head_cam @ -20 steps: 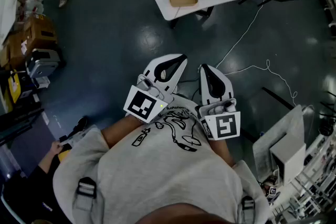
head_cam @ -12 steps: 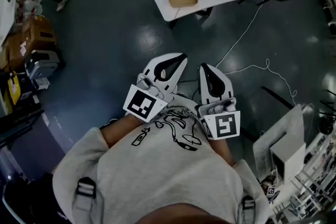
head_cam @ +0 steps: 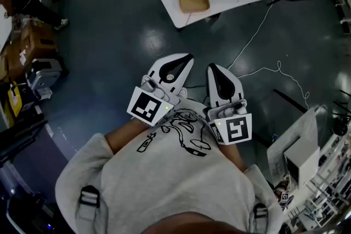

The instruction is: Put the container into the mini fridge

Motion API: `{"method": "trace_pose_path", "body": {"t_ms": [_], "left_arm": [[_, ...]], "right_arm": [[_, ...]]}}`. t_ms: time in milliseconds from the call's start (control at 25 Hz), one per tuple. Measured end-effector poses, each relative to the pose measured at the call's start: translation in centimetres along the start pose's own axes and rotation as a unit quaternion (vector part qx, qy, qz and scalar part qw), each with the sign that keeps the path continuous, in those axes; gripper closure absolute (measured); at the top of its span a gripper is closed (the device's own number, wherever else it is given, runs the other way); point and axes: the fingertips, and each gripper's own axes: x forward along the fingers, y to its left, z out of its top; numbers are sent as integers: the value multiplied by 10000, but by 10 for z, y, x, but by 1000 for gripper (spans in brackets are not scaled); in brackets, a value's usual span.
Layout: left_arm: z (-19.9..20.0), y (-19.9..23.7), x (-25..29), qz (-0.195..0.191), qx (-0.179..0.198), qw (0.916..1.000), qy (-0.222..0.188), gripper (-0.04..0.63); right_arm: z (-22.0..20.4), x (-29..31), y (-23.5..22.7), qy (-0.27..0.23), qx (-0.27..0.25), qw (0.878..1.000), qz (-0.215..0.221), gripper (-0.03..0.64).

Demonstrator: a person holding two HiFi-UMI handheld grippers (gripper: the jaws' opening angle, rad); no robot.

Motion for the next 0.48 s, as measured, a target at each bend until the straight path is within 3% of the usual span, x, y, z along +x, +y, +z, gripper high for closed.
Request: {"method": "trace_pose_path", "body": {"t_ms": [480], "left_arm": [[5,68,-29,-50,-144,9999,-48,580]], "right_arm": [[2,63,39,-18,10,9999,-150,589]]}}
